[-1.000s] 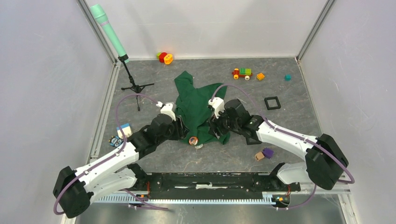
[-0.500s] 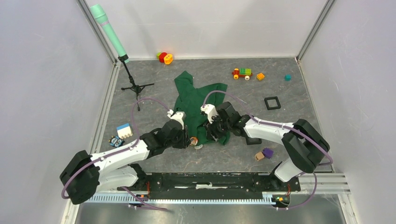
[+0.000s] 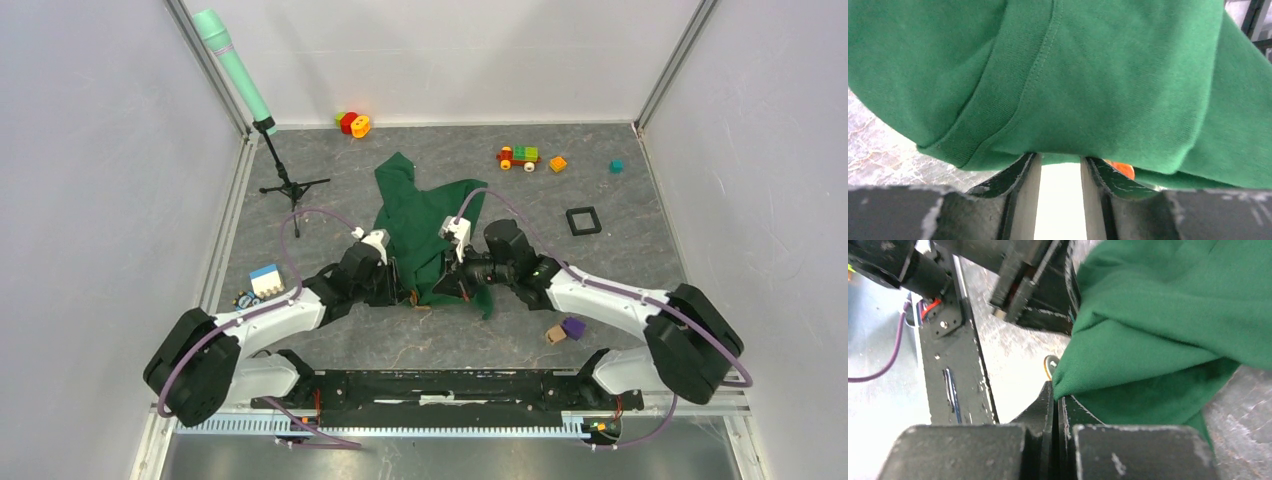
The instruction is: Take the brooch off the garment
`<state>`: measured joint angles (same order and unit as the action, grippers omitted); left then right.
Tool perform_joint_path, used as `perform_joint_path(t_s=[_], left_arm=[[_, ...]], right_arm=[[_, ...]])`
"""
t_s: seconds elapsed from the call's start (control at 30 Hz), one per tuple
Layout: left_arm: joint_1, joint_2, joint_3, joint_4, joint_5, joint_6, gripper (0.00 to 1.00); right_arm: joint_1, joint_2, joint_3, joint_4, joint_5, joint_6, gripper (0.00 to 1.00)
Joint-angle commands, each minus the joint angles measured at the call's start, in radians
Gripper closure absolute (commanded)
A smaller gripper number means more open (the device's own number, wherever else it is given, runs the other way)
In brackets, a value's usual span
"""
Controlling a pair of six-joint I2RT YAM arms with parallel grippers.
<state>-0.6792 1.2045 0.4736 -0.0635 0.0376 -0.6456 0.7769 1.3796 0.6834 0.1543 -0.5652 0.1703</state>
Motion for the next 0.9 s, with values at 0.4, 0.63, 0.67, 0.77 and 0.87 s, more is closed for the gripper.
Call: perform_joint_path(t_s=[0.4, 0.63, 0.67, 0.77, 0.87], left_arm=[[0.018, -0.315, 0.049, -0.094, 0.120, -0.086, 0.43], [0.018, -0.222, 0.013, 0.008, 0.200, -0.125, 0.48], [0.018, -0.211, 0.013, 0.012, 0.199, -0.123, 0.48], [0.018, -0.173, 0.026, 0.021, 0.214, -0.114, 0.48], [0.018, -0.141, 0.042, 0.025, 0.229, -0.108, 0.47]], right_arm=[[0.003, -0.088, 0.079, 0.045, 0.066, 0.046, 1.00], [0.002, -0.082, 0.076, 0.068, 0.040, 0.072, 1.00], [0.004, -0.083, 0.074, 0.069, 0.035, 0.072, 1.00], [0.002, -0.081, 0.067, 0.072, 0.030, 0.073, 1.00], [0.002, -0.075, 0.061, 0.070, 0.029, 0.069, 1.00]])
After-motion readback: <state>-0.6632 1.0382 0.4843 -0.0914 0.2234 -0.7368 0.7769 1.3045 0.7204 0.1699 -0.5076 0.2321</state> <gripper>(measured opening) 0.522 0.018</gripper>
